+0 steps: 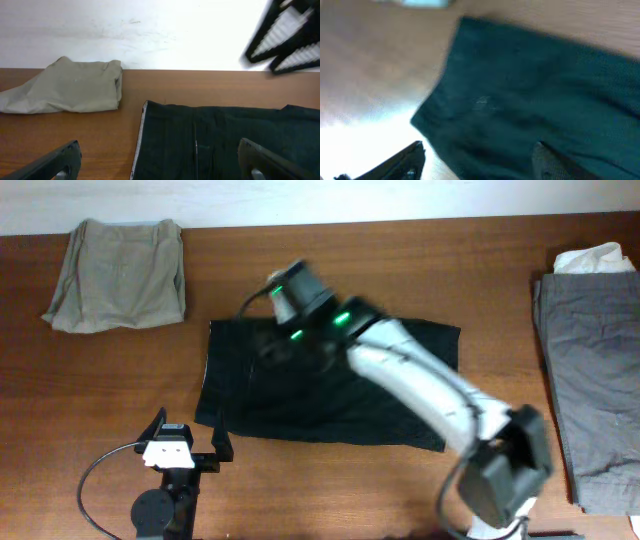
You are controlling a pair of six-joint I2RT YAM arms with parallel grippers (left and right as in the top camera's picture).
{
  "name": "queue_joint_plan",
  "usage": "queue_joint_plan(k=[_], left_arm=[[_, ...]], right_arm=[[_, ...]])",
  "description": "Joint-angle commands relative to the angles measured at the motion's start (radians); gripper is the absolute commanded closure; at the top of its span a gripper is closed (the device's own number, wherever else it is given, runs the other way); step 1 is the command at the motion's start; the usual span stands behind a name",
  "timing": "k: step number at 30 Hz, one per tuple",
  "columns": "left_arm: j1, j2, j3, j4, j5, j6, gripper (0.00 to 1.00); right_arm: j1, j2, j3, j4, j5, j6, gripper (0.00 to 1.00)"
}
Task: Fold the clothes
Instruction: 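Pull the black garment left and lay it flat mid-table with the right gripper, then reach the left gripper to the garment's left edge and grasp it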
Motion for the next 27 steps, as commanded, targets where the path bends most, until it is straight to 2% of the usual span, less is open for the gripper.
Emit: queue_joint_plan(k=[1, 2, 3, 5, 7, 8, 10, 15, 18, 21, 23, 25, 27], left_arm=[[0.006, -0.007, -0.005, -0.001, -0.007, 0.016, 0.01], [0.006, -0.007, -0.005, -0.002, -0.007, 0.016, 0.01], [0.006, -0.007, -0.005, -0.002, -0.007, 0.016, 0.01], [0.006, -0.007, -0.005, -0.002, -0.007, 0.016, 0.01], [0.006, -0.007, -0.005, -0.001, -0.007, 0.016, 0.01], [0.006, -0.007, -0.005, -0.002, -0.007, 0.016, 0.01], [0.006, -0.007, -0.005, -0.002, -0.007, 0.016, 0.01], [0.006, -0.007, -0.005, -0.001, -0.007, 0.016, 0.01], [0.006, -0.007, -0.005, 0.029, -0.006, 0.015, 0.01], [0.006, -0.007, -0.005, 0.122, 0.155, 0.005, 0.01], [0.006, -0.007, -0.005, 0.185, 0.213, 0.005, 0.01], [0.006, -0.006, -0.003, 0.243, 0.226, 0.005, 0.01], [0.006, 0.021, 0.037, 0.226, 0.219, 0.005, 0.01]], right_arm=[[-0.176, -0.107, 0.049, -0.133, 0.006, -0.083, 0.20], [-0.216, -0.107, 0.049, -0.198, 0.006, -0.105, 0.12], [-0.239, -0.106, 0.047, -0.238, 0.006, -0.114, 0.08], [-0.306, -0.090, 0.021, -0.350, 0.006, -0.154, 0.07], [-0.349, -0.070, -0.007, -0.410, 0.006, -0.156, 0.16], [-0.366, -0.061, -0.034, -0.422, 0.006, -0.154, 0.25], [-0.387, -0.060, -0.088, -0.417, 0.005, -0.127, 0.32], [-0.391, -0.060, -0.167, -0.370, 0.005, -0.110, 0.32], [-0.389, -0.060, -0.189, -0.346, -0.006, -0.110, 0.28], [-0.389, -0.060, -0.190, -0.356, -0.007, -0.109, 0.26], [-0.389, -0.060, -0.190, -0.364, -0.011, -0.104, 0.21], [-0.389, -0.060, -0.190, -0.365, -0.013, -0.103, 0.21], [-0.389, -0.060, -0.190, -0.365, -0.013, -0.103, 0.20]])
